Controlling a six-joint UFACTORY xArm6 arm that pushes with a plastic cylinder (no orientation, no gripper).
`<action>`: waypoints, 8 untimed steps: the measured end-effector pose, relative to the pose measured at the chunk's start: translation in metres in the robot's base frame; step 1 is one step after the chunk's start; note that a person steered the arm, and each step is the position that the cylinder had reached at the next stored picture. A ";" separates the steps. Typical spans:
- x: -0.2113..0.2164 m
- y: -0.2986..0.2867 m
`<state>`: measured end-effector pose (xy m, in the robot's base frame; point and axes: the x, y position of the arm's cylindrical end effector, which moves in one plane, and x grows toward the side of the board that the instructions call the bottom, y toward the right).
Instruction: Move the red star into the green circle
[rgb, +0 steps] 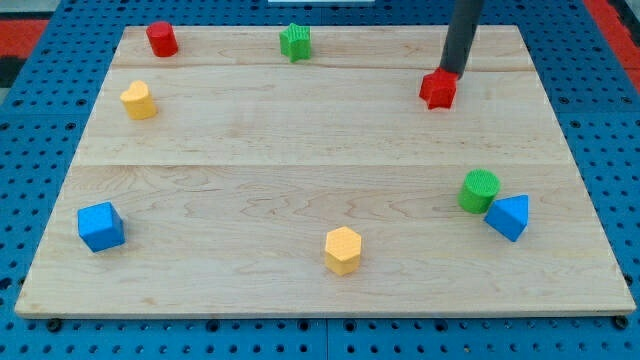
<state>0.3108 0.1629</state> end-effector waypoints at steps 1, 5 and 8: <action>0.013 -0.041; 0.128 -0.033; 0.176 -0.200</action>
